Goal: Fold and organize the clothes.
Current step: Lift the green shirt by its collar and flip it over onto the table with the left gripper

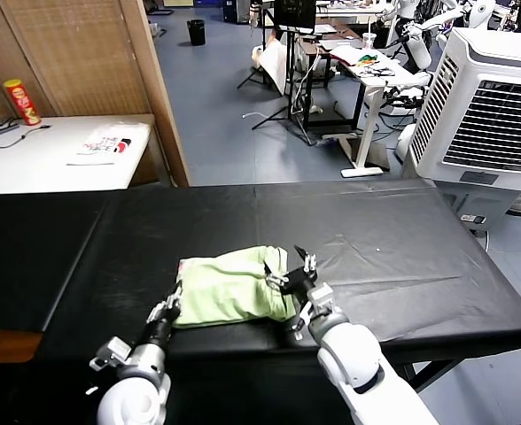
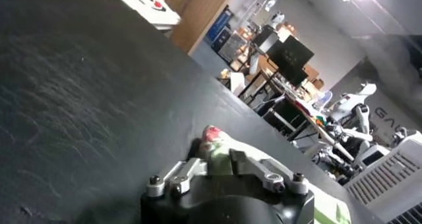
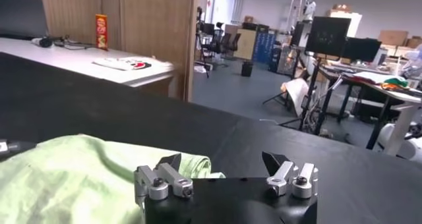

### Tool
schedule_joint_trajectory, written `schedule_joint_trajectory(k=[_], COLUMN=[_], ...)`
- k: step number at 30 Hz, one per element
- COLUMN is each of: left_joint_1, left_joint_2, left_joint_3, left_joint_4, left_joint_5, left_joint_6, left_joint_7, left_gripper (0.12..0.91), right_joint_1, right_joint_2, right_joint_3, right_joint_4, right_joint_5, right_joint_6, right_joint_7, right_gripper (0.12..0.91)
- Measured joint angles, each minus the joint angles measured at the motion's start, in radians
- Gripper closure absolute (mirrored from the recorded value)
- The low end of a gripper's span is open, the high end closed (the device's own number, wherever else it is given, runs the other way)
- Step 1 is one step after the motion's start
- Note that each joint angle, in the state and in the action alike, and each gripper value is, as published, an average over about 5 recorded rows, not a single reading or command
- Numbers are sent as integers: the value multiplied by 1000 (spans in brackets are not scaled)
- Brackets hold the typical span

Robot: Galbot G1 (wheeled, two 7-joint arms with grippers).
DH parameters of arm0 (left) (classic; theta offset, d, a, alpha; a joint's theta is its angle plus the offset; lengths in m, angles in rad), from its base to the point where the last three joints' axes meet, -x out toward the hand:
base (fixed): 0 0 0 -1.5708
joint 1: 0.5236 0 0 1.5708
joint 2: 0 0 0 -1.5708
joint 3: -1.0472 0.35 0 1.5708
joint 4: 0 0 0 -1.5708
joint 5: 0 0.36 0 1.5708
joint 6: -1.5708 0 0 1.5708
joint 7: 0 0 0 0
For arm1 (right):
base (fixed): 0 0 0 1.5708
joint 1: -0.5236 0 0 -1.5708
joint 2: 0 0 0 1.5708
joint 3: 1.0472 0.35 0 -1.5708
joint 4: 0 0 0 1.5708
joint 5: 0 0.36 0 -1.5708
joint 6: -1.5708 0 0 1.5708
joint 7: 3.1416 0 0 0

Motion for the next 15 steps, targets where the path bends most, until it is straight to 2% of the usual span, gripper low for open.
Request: schedule_joint_trajectory(k=[3,8,15], left_joint_1=[0,-8,-33], left_joint_2=[-4,-4,35], left_joint_3=[0,0,-11], left_joint_4=[1,0,11], left_joint_5=[-11,6,179], left_joint_6=[6,4,0], left_joint_7=[0,-6,-25], left_gripper=[898,903,902], right_joint_1=[-3,-12,-34], right_joint_2=[-1,1,4], right_joint_3=[3,6,18], right_joint_4=[2,6,20], right_joint_5=[0,-3,-11], right_joint_6=[0,1,4], right_joint_7=[0,0,0], right_gripper=[227,227,227])
